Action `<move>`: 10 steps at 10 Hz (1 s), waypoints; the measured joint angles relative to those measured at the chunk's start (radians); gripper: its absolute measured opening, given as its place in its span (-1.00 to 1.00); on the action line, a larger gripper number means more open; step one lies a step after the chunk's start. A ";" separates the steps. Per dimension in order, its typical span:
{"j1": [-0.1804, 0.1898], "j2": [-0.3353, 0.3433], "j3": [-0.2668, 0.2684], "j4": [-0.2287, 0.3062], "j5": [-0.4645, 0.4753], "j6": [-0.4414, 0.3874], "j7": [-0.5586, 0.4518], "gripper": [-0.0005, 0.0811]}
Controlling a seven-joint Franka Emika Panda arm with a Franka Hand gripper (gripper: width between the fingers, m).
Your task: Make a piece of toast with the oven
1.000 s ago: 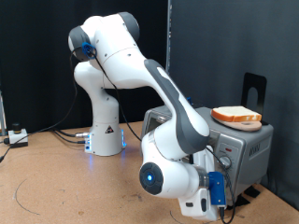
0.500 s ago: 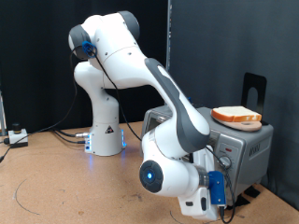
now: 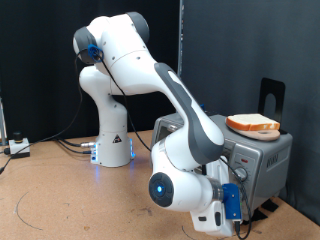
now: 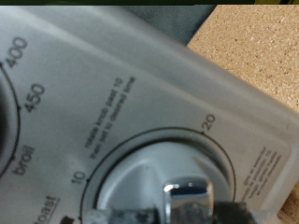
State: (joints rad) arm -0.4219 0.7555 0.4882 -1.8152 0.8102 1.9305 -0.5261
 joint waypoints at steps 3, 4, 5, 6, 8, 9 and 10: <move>-0.001 0.003 -0.001 0.003 0.000 -0.004 0.000 -0.75; 0.000 0.005 -0.002 0.005 -0.001 0.001 0.000 -0.75; -0.001 0.008 -0.008 0.016 -0.002 0.007 -0.001 -0.75; -0.002 0.012 -0.017 0.029 -0.004 0.006 -0.001 -0.42; -0.003 0.029 -0.031 0.054 -0.011 -0.012 0.002 -0.08; -0.007 0.037 -0.039 0.066 -0.018 -0.064 0.008 0.37; -0.020 0.037 -0.043 0.072 -0.030 -0.139 0.009 0.70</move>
State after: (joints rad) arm -0.4419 0.7928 0.4454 -1.7435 0.7805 1.7917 -0.5173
